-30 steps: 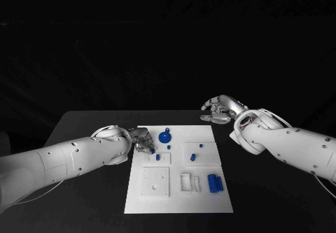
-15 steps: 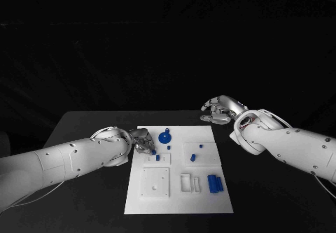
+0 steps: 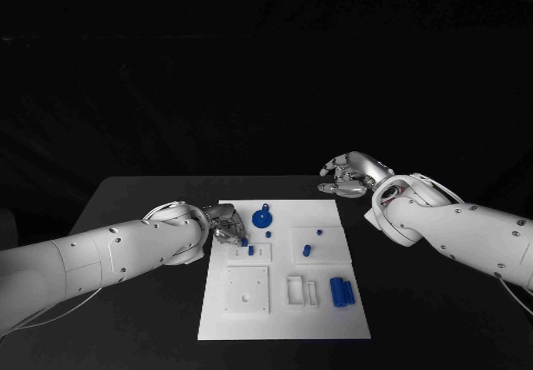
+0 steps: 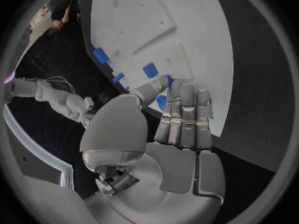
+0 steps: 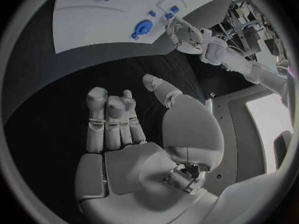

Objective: Assemble the parts on the task board

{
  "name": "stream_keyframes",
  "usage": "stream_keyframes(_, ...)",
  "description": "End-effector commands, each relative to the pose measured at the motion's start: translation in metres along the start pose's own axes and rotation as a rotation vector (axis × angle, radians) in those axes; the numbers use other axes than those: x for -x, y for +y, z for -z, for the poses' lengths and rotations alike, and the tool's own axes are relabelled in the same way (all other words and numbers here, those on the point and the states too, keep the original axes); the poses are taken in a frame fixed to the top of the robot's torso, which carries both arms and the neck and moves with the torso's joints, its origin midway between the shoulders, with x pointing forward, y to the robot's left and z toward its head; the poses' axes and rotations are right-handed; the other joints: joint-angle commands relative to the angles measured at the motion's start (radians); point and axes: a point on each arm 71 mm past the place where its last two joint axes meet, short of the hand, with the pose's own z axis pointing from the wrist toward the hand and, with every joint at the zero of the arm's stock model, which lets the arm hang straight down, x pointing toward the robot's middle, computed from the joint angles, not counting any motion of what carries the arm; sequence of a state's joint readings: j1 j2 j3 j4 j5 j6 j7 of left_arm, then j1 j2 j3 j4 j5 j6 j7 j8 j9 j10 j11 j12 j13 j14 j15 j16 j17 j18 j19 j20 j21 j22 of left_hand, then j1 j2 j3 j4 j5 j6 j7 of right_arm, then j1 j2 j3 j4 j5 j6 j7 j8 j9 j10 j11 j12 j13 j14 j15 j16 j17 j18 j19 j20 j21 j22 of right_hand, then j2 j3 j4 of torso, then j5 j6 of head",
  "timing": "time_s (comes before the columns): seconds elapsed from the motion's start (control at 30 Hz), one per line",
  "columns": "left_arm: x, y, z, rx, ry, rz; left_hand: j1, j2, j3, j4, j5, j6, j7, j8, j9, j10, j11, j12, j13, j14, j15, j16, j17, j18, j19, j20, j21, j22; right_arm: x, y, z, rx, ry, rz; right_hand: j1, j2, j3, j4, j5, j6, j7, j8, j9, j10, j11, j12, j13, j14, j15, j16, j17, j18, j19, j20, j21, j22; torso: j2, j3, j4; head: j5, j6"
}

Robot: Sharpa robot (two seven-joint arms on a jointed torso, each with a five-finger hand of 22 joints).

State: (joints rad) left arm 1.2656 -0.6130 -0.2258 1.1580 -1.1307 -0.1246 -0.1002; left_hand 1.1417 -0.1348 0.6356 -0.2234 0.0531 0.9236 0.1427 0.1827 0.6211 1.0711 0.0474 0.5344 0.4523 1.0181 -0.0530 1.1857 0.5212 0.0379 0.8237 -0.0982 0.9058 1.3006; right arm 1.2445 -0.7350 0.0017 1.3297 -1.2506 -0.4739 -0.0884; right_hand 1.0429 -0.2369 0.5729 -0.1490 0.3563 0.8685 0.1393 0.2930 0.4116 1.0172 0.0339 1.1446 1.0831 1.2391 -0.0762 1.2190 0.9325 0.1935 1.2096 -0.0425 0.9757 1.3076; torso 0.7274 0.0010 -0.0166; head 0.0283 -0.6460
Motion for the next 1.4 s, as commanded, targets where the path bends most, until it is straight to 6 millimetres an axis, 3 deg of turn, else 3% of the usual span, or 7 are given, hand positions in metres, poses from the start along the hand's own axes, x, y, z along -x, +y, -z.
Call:
stream_keyframes(0.03, -0.0013, -0.0017, -0.0011, 0.003, -0.006, 0.017, -0.020, -0.012, -0.011, 0.009, -0.004, -0.005, 0.010, -0.001, -0.005, 0.001, 0.005, 0.007, -0.002, -0.006, -0.001, 0.005, -0.001, 0.004, -0.004, -0.052, -0.007, 0.002, -0.0012, 0.0015, 0.0002, 0.014, 0.011, 0.008, 0.004, 0.007, 0.001, 0.000, 0.002, 0.002, 0.007, 0.002, -0.002, -0.009, -0.001, 0.007, -0.001, 0.000, -0.001, -0.003, 0.002, 0.068, -0.001, -0.008, -0.004, 0.016, 0.000, -0.0003, -0.0006, 0.001, 0.001)
stream_keyframes(0.2, -0.0003, 0.0007, -0.0019, 0.021, -0.010, 0.018, -0.038, -0.021, -0.021, 0.022, -0.004, -0.010, 0.012, -0.002, -0.007, 0.000, 0.006, 0.008, -0.003, -0.006, 0.001, 0.005, -0.001, 0.004, -0.004, -0.051, -0.009, 0.001, -0.0010, 0.0012, 0.0003, 0.014, 0.011, 0.009, 0.004, 0.007, 0.001, 0.000, 0.002, 0.002, 0.007, 0.002, -0.002, -0.009, -0.001, 0.007, -0.001, 0.000, -0.001, -0.003, 0.002, 0.068, -0.001, -0.008, -0.004, 0.016, 0.000, -0.0005, -0.0003, 0.001, 0.001)
stream_keyframes(0.33, -0.0008, -0.0006, -0.0028, 0.022, -0.007, 0.018, -0.096, -0.040, -0.060, 0.047, -0.004, -0.025, 0.018, -0.009, -0.011, -0.005, 0.010, 0.006, -0.005, -0.007, 0.004, 0.004, -0.002, 0.002, -0.006, -0.048, -0.011, 0.001, -0.0010, 0.0012, 0.0002, 0.013, 0.011, 0.009, 0.004, 0.007, 0.001, 0.000, 0.001, 0.002, 0.007, 0.002, -0.002, -0.009, -0.001, 0.007, -0.001, 0.000, -0.001, -0.003, 0.002, 0.068, -0.001, -0.008, -0.004, 0.016, 0.000, -0.0003, -0.0009, 0.001, 0.001)
stream_keyframes(0.77, -0.0011, -0.0008, -0.0050, 0.032, 0.003, 0.004, -0.091, -0.038, -0.086, 0.046, -0.004, -0.033, 0.018, -0.008, -0.015, -0.011, 0.009, 0.010, -0.007, -0.008, 0.003, 0.004, -0.003, 0.013, -0.006, -0.050, -0.017, 0.002, -0.0012, 0.0012, 0.0004, 0.015, 0.015, 0.009, 0.005, 0.007, 0.001, 0.000, 0.000, 0.002, 0.007, 0.002, -0.002, -0.009, -0.001, 0.007, -0.002, 0.000, -0.001, -0.003, 0.002, 0.068, -0.001, -0.009, -0.004, 0.016, 0.000, 0.0003, -0.0005, -0.001, 0.001)
stream_keyframes(1.03, -0.0016, -0.0001, -0.0050, 0.032, 0.014, -0.005, -0.056, -0.008, -0.083, 0.030, -0.004, -0.024, 0.014, 0.002, -0.015, -0.010, 0.007, 0.015, -0.008, -0.009, 0.002, 0.005, -0.003, 0.014, -0.006, -0.049, -0.019, 0.004, -0.0012, 0.0008, 0.0005, 0.014, 0.016, 0.009, 0.005, 0.007, 0.001, -0.001, 0.000, 0.002, 0.007, 0.002, -0.002, -0.009, -0.001, 0.007, -0.002, 0.000, -0.001, -0.003, 0.002, 0.068, -0.001, -0.009, -0.004, 0.016, 0.000, -0.0004, -0.0008, -0.003, 0.001)
stream_keyframes(1.23, -0.0007, 0.0005, -0.0056, 0.031, 0.007, -0.007, -0.022, 0.036, -0.074, 0.013, -0.004, -0.017, 0.011, 0.010, -0.016, -0.012, 0.006, 0.017, -0.010, -0.012, 0.001, 0.006, -0.003, 0.013, -0.008, -0.048, -0.021, 0.006, -0.0012, 0.0009, 0.0004, 0.015, 0.017, 0.009, 0.005, 0.007, 0.002, -0.001, -0.001, 0.002, 0.007, 0.002, -0.002, -0.009, -0.001, 0.008, -0.002, 0.000, -0.001, -0.003, 0.002, 0.068, -0.001, -0.009, -0.004, 0.016, 0.000, -0.0006, -0.0003, -0.003, 0.000)
stream_keyframes(1.4, -0.0024, 0.0000, -0.0065, 0.027, 0.000, -0.005, -0.011, 0.040, -0.071, 0.005, -0.004, -0.013, 0.009, 0.014, -0.017, -0.012, 0.006, 0.019, -0.011, -0.012, 0.001, 0.007, -0.003, 0.011, -0.008, -0.048, -0.021, 0.008, -0.0013, 0.0010, 0.0004, 0.015, 0.017, 0.009, 0.006, 0.007, 0.002, -0.001, -0.001, 0.002, 0.007, 0.002, -0.002, -0.009, -0.001, 0.008, -0.002, 0.000, -0.001, -0.003, 0.002, 0.068, -0.001, -0.009, -0.004, 0.016, 0.001, -0.0007, -0.0001, -0.003, -0.001)
